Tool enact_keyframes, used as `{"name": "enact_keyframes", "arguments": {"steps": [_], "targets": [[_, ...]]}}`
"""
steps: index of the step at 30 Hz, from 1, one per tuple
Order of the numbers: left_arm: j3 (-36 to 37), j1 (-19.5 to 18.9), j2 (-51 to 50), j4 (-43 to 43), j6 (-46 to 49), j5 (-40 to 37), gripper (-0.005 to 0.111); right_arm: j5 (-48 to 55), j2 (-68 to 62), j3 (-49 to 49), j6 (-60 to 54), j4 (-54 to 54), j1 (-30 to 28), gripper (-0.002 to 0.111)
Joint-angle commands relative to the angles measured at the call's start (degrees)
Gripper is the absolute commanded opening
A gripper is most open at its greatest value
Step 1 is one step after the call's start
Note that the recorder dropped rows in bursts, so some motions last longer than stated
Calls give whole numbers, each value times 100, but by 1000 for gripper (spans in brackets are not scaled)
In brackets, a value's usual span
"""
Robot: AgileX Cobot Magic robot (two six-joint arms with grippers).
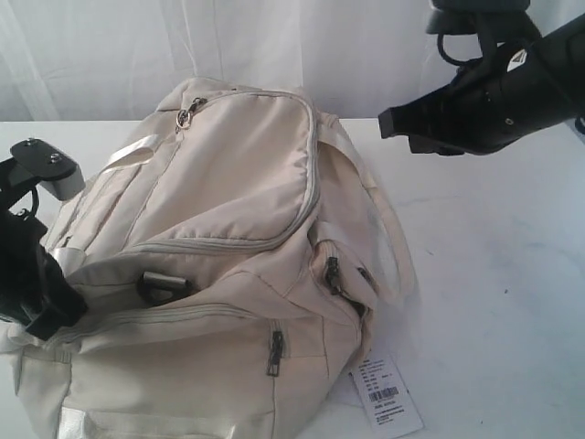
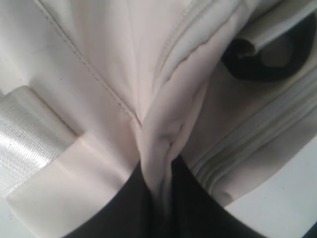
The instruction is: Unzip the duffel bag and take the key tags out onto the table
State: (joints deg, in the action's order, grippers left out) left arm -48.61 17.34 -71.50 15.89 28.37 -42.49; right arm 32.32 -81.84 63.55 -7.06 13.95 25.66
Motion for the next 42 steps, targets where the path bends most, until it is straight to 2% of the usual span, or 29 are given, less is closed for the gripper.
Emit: {"name": "enact_keyframes", "arguments": {"steps": [1,4,7,12,18,20,21,23,24,32,36,42], "targets": [[56,7,47,305,33,-507,0,-214,-432,458,-43,582,-5,27],[56,7,47,444,33,-545,0,-223,-1021,1046,-43,1013,-5,45],[56,7,47,519,33,-583,0,-240,-1723,1656,-43,1231,-5,56],[56,7,47,679,33,-703,0,-311,-3083,2837,-65,1493,55,56],[56,7,47,705,33,-669,0,-417,-3840,3353,-320,1488,297,56],[56,7,47,719,33,-658,0,-376,-4011,3413,-320,1449,297,49],[56,7,47,717,118,-594,0,-326,-4051,3413,-320,1378,283,40],[56,7,47,689,361,-426,0,-232,-4034,3413,-295,1089,283,10],[56,7,47,658,394,-372,0,-141,-3993,3413,-265,926,283,0],[56,7,47,103,378,-354,0,1269,-3634,3413,1025,-1254,-94,0],[56,7,47,40,338,-354,0,1919,-3465,3389,950,-1492,-300,0],[56,7,57,-46,329,-441,0,2108,-3079,3081,903,-1587,-471,0]]}}
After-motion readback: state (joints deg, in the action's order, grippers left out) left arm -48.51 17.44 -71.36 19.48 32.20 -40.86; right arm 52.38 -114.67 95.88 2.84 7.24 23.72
